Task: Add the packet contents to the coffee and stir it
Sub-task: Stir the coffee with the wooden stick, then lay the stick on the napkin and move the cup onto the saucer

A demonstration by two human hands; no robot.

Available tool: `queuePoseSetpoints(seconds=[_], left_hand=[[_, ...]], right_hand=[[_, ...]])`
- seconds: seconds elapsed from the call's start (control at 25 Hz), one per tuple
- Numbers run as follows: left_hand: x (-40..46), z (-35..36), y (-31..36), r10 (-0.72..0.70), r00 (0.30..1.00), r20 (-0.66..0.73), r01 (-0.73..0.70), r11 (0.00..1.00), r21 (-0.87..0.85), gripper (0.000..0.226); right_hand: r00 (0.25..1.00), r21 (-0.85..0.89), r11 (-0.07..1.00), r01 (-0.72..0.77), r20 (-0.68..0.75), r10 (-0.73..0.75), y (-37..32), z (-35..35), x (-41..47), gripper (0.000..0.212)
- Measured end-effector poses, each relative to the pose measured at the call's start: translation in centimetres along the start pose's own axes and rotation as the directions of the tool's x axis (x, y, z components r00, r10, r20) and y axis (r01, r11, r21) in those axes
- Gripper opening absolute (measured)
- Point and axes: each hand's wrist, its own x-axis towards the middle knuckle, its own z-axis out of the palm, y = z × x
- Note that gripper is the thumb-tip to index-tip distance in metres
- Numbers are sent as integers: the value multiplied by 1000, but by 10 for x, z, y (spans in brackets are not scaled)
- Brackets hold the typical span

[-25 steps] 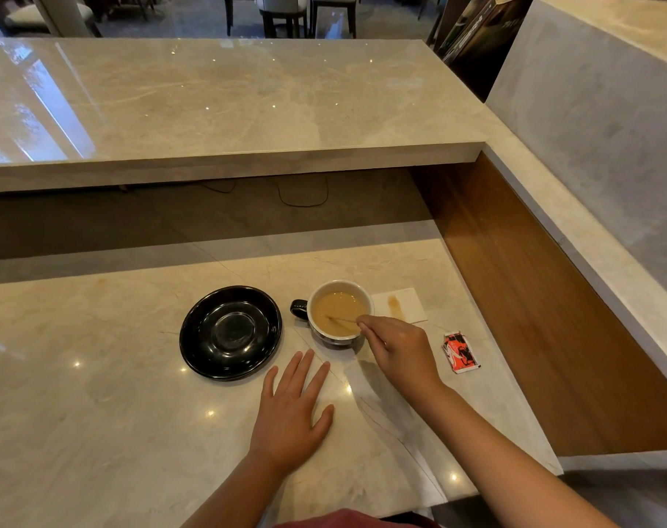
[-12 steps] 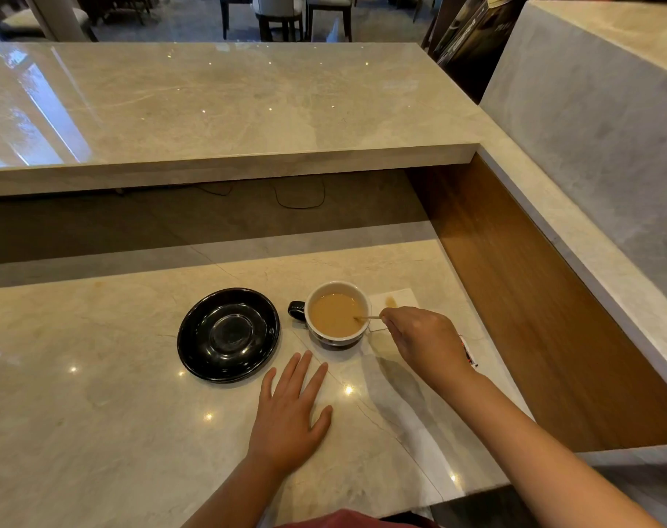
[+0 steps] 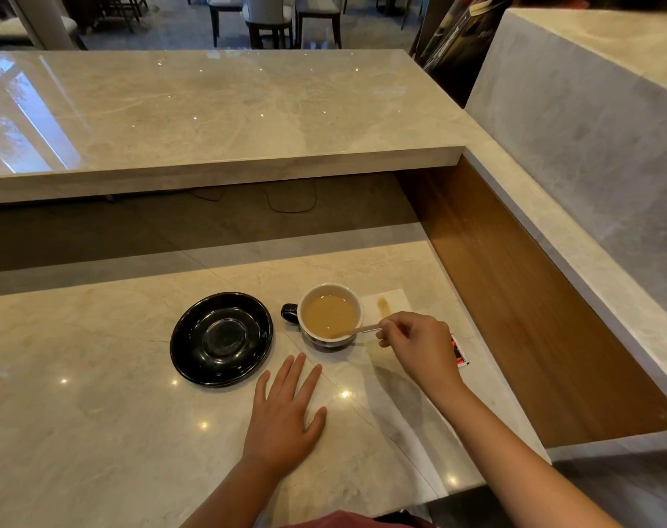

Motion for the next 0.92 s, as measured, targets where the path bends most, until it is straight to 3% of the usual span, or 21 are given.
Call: queuePoseSetpoints(seconds=[0.24, 0.36, 0.44, 0.56, 0.68, 0.76, 0.84, 0.92], left_hand=[[0, -3, 1, 18, 1000, -19, -18, 1000, -12, 62], [0, -3, 1, 17, 1000, -17, -17, 1000, -11, 63], [0, -4, 1, 14, 1000, -13, -14, 1000, -22, 62], [-1, -4, 1, 15, 1000, -10, -16, 1000, -20, 62], [0, -4, 2, 15, 1000, -11, -16, 1000, -26, 61], [0, -5, 2, 13, 1000, -12, -13, 999, -29, 61], [-1, -5, 2, 11, 1000, -14, -11, 1000, -29, 61], [-1, -5, 3, 11, 1000, -15, -11, 1000, -28, 62]], right_hand=[[986, 143, 980, -141, -68, 152, 13, -19, 2, 25], [975, 312, 933, -182, -68, 213, 22, -30, 5, 28], [972, 429, 890, -153, -97, 214, 29, -39, 7, 28], [972, 452, 891, -50, -183, 147, 42, -51, 9, 17], [968, 276, 958, 75, -250, -3, 53, -53, 8, 16], [923, -44, 957, 286, -258, -287, 59, -48, 8, 17], [815, -314, 809, 497, -152, -559, 67, -41, 7, 18], [739, -413, 686, 599, -46, -672, 73, -36, 7, 14]])
